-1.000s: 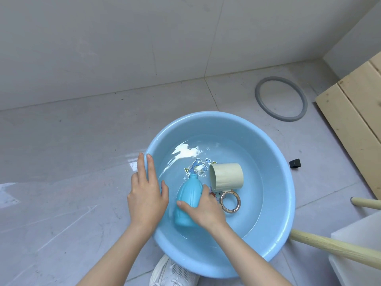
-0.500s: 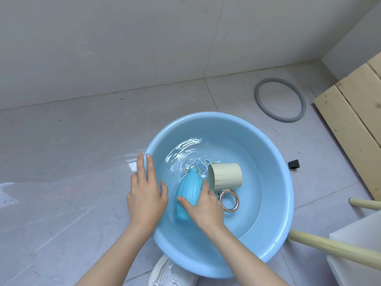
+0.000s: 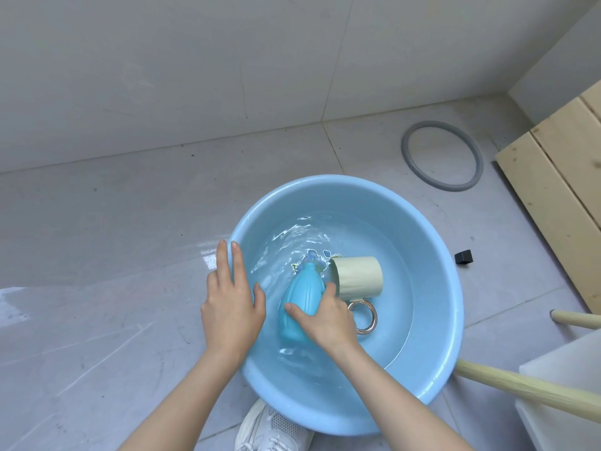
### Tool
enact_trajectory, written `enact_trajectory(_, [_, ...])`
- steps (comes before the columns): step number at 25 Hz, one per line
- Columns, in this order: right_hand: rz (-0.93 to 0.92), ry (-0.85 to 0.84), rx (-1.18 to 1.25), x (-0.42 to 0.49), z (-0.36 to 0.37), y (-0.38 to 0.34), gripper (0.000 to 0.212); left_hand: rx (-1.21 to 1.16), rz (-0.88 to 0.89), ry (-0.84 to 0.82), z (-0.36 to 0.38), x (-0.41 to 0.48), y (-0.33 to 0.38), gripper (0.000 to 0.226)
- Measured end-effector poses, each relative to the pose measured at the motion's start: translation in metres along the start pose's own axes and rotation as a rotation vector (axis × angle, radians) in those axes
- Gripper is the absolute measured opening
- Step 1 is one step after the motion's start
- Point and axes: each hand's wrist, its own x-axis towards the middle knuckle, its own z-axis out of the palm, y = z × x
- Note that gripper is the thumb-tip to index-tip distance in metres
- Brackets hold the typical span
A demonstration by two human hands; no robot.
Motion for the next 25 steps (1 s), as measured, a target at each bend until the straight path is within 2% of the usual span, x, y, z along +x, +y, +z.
enact_trajectory(8, [0.027, 0.087, 0.199, 0.011, -0.001, -0.006, 0.087, -0.002, -0.01, -0.009, -0.001, 0.0, 0.0, 0.076])
enact_trajectory(16, [-0.137, 0.264, 0.468, 0.006, -0.003, 0.001, 0.093, -0.006, 0.017, 0.018, 0.002, 0.0, -0.001, 0.077])
enact_trajectory(25, [-0.395, 0.353, 0.444, -0.013, -0.071, -0.005, 0.1, -0.127, 0.053, 0.017, 0.002, 0.004, -0.007, 0.072])
